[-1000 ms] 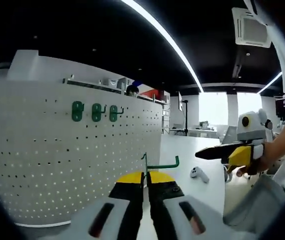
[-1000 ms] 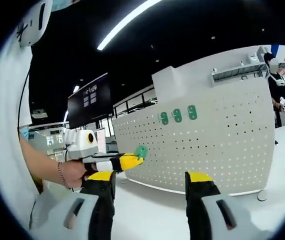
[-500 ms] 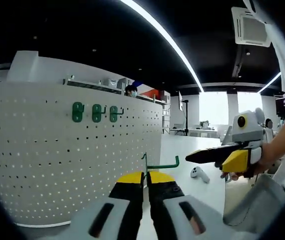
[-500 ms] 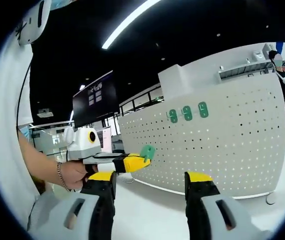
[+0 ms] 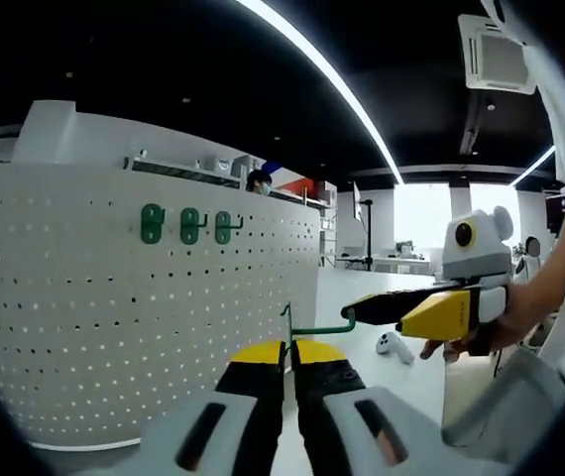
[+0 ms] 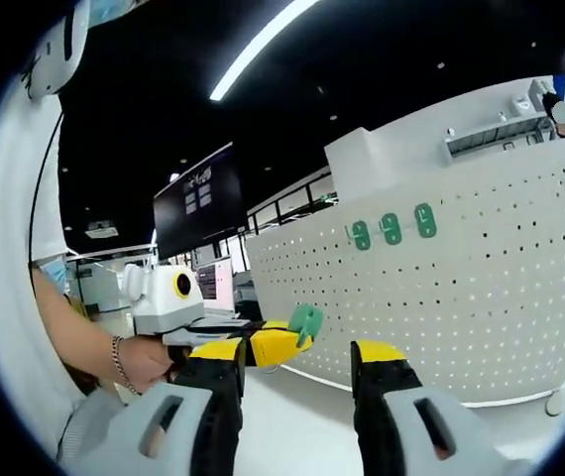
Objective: Insert the hook assembly into the mounting plate slot until the hook locks in place.
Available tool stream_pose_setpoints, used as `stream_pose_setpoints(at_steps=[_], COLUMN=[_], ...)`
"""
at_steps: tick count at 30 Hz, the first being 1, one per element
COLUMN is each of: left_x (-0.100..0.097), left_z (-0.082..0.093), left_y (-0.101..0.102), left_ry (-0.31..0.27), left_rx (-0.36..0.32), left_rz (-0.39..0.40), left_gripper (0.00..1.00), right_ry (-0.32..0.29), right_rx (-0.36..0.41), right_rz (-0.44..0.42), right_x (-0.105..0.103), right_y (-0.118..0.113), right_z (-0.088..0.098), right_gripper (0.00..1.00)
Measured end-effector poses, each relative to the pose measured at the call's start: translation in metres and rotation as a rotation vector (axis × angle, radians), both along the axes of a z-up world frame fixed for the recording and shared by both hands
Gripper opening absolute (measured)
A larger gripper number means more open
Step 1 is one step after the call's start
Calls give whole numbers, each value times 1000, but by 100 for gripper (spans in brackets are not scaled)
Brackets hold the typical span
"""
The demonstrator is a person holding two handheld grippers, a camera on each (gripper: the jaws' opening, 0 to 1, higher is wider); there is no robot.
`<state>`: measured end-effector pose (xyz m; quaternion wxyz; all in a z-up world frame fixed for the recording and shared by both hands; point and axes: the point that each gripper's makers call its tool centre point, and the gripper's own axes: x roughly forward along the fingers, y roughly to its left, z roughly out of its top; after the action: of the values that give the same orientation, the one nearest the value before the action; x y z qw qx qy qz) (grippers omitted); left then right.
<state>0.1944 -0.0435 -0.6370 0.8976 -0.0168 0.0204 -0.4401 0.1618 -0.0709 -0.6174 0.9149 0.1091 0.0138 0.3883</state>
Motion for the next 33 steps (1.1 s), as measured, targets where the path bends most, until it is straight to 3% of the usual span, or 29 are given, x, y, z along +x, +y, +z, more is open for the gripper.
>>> stream_pose_setpoints(at_steps=[5, 12, 22, 33], left_x=[1, -1, -2, -3], left_z=[1, 1, 3, 5], left_y=[1, 1, -1, 1], left_ry=[-5, -5, -14, -18], left_rx=[2, 3, 3, 2], left_rz=[4, 5, 3, 15], left_gripper=[2, 2, 2, 2], right_ry=[1, -3, 16, 94], right_rx=[6, 9, 25, 87], right_rz=[8, 28, 20, 7], right_x=[8, 13, 18, 28], right_y=[8, 21, 25, 28], right_z=[2, 4, 1, 0], right_gripper=[37, 22, 13, 6])
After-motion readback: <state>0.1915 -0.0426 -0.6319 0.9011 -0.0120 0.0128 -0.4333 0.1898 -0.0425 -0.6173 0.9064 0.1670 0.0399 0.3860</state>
